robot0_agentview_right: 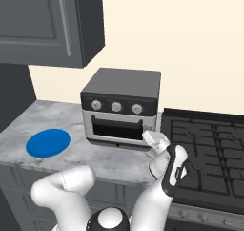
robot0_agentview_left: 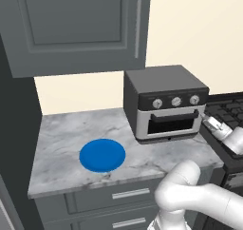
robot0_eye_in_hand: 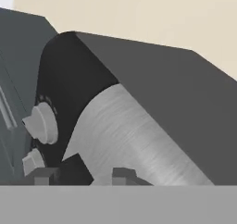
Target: Pull the toaster oven rack outwards. Pick up the baguette from the plate and place it on the toaster oven rack. Close the toaster oven door fully and set the temperature to the lowest setting.
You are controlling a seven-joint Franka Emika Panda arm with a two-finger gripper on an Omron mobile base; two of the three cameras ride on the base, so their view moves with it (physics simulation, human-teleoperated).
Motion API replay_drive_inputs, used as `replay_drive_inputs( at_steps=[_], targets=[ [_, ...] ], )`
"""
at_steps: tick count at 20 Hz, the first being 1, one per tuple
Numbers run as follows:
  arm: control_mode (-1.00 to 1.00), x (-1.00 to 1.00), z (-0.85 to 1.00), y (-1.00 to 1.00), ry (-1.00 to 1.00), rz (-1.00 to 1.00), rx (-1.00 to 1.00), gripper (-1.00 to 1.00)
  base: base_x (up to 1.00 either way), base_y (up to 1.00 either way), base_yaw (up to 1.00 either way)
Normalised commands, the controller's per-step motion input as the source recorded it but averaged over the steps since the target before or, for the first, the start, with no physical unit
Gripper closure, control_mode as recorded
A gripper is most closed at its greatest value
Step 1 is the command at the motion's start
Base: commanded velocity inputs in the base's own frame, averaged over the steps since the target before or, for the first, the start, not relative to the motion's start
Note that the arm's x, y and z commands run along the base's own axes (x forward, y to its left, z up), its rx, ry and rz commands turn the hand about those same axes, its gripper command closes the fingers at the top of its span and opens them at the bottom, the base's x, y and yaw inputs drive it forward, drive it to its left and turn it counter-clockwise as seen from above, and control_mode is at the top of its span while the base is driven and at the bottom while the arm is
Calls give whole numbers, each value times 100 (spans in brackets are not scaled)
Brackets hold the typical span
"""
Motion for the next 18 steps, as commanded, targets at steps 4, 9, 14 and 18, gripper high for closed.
replay_drive_inputs(
  at_steps=[4, 9, 14, 18],
  targets=[
    [-100, 100, 71, 0, 0, 9, 18, -100, 0, 0, 0],
    [-100, 92, 97, -13, 9, 9, 13, -100, 0, 0, 0],
    [-100, 75, 100, -55, 26, 9, 8, -100, 0, 0, 0],
    [-100, 69, 100, -76, 40, 4, 4, -100, 0, 0, 0]
  ],
)
